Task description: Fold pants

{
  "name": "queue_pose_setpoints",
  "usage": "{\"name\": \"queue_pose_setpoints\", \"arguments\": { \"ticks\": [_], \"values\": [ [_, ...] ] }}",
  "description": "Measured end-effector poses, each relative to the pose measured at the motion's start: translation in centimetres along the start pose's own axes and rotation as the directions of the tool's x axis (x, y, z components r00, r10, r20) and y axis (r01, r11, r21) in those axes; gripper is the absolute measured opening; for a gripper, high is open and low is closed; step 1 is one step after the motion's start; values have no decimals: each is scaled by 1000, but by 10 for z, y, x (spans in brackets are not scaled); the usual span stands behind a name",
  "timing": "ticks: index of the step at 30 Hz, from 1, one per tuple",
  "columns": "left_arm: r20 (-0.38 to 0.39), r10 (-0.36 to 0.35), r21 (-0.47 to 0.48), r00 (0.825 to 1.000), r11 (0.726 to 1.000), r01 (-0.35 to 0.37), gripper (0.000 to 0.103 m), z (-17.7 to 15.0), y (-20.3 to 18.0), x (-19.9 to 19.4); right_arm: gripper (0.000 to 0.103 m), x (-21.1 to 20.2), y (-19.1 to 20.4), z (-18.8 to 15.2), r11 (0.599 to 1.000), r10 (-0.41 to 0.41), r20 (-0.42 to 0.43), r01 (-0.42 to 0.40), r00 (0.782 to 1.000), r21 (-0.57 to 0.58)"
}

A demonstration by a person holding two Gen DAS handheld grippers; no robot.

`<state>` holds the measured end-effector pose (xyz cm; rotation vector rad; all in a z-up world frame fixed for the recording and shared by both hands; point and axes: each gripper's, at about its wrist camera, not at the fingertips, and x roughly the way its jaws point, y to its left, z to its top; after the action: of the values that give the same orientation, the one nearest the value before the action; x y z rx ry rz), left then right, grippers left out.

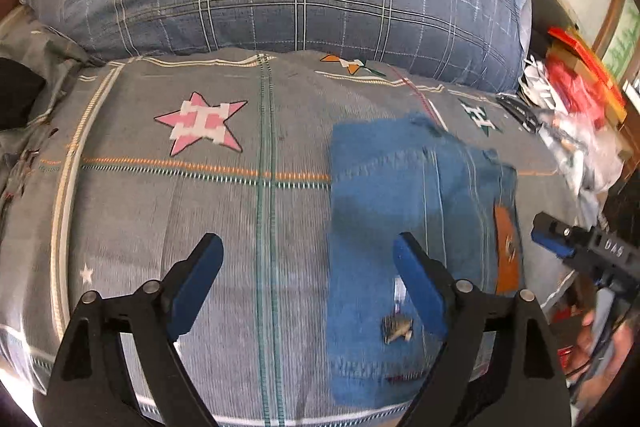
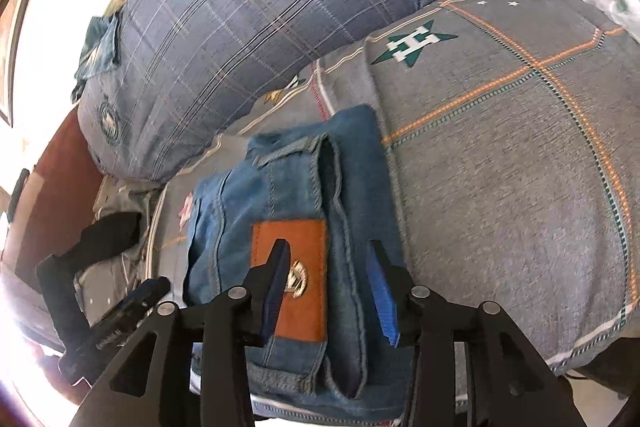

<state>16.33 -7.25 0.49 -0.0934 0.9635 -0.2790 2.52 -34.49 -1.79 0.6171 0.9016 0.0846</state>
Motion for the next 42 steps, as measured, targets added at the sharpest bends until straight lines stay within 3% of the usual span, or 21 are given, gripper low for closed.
{"name": "queue_pose_setpoints", "arguments": {
  "ticks": [4,9,12,15,16,17,18,19,20,21,25,27,29,32,33,35,37,42],
  "values": [
    [-21,66,42,998,997,-65,87,38,-1,10,50,9,-5,17,999,19,6,-19,1000,29],
    [-115,-15,-8,993,1000,14,88,62,-7,36,54,29,-1,38,999,36,17,-36,999,14],
    [-188,-114,-91,976,991,98,87,64,-6,59,59,42,0,44,999,36,10,-36,999,8],
    [-247,-261,-229,933,952,206,87,60,-4,83,59,52,2,48,999,52,15,-52,999,-6],
    [-258,-299,-258,919,938,233,86,60,-6,88,55,56,6,49,999,37,16,-36,999,-38],
    [-257,-319,-271,912,930,249,80,61,-9,88,33,55,10,49,997,21,26,-19,999,-71],
    [-248,-317,-263,915,932,251,79,63,-14,84,19,53,13,49,996,-3,39,7,999,-94],
    [-220,-316,-234,923,936,264,74,67,-21,76,14,48,18,51,989,-26,43,32,999,-142],
    [-196,-341,-205,919,931,302,63,71,-30,68,8,42,20,53,987,-19,58,28,998,-156],
    [-190,-351,-189,917,930,316,63,74,-36,64,1,36,21,54,986,1,66,10,998,-164],
    [-169,-270,-101,948,961,256,63,87,-58,61,0,12,15,68,988,-8,163,33,987,-153],
    [-174,-271,-112,947,961,254,63,86,-52,60,0,18,3,73,995,31,109,-20,994,-96],
    [-153,-247,-117,957,966,231,63,86,-40,60,5,32,-5,69,994,90,25,-88,996,-64],
    [-158,-260,-160,953,959,235,73,78,-18,64,12,43,-4,60,993,72,0,-72,997,-96],
    [-176,-271,-183,946,954,239,74,75,-11,68,16,45,-4,59,993,78,-1,-78,997,-93],
    [-215,-295,-228,931,942,246,76,67,1,79,39,49,-5,57,987,150,-11,-150,989,-58],
    [-210,-343,-281,916,918,280,81,61,10,83,49,49,1,53,984,160,-3,-160,987,-75],
    [-222,-436,-405,872,855,324,83,54,21,97,52,58,20,44,977,23,-7,-23,1000,-213]
  ]
}}
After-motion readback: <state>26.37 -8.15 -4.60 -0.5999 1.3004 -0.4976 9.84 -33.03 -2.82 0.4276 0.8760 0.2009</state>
